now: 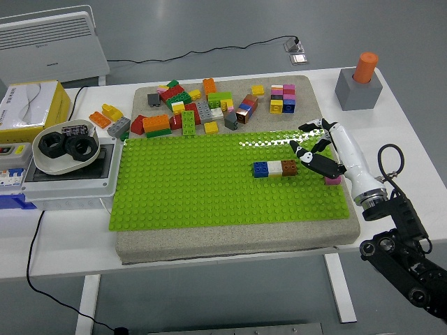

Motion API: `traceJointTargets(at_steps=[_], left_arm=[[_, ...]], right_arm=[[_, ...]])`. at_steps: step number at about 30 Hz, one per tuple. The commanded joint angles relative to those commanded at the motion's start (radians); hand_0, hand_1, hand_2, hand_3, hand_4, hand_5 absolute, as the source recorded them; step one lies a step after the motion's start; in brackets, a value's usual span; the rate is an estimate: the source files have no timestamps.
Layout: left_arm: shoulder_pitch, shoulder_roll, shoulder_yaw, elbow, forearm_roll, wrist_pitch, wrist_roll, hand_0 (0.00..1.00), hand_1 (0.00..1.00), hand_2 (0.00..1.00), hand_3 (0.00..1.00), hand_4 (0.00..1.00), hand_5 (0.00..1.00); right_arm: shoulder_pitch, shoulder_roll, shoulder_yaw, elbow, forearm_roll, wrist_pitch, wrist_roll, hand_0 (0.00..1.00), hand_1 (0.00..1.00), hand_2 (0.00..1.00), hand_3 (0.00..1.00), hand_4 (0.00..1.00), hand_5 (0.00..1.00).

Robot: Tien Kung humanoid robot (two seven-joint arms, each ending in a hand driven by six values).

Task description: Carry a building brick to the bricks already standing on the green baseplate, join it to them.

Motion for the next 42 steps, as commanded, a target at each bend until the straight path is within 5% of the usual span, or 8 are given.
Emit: traceJointTargets(at_steps=[31,42], left_arm=[[0.002,0.009,-0.026,0.0,0.058,0.005,0.017,0.753,0.605,0.618,0.711,0.743,0.783],[0.038,0.001,-0.015,0.0,0.034,0.037,0.039,0.752,0.606,0.654,0.755,0.715,0.781]], right_arm=[[-0.025,-0.002,-0.031,-0.016,0.07,0.027,0.03,0.392,0.345,0.617,0.578,0.702,0.441],[-0.054,0.012,-0.012,-0.013,0.077,0.021,0.036,0.396,0.347,0.62,0.581,0.692,0.431]])
